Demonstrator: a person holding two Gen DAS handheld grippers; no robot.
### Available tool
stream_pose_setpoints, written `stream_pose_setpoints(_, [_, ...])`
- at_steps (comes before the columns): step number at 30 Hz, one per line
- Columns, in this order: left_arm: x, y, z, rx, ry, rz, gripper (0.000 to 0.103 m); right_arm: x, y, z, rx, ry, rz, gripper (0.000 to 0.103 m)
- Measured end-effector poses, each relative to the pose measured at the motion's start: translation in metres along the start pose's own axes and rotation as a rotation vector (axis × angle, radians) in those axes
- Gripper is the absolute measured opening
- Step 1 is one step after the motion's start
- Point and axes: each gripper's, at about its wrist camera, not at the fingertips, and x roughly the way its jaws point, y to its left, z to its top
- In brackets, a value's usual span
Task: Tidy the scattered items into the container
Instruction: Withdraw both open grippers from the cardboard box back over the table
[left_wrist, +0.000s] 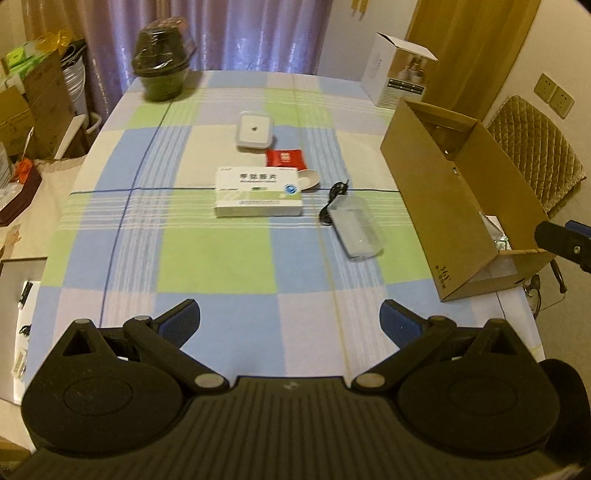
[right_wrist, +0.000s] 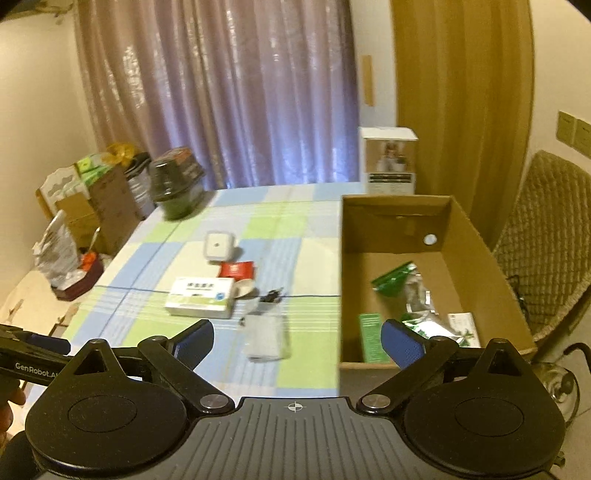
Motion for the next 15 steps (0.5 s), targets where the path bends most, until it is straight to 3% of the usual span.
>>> stream_pose_setpoints(15, [-0.026,0.04,-0.02,-0.033,-0.009,0.033,0.102,0.017,0.055,-0.012,-0.07,0.055,0.07,0.102])
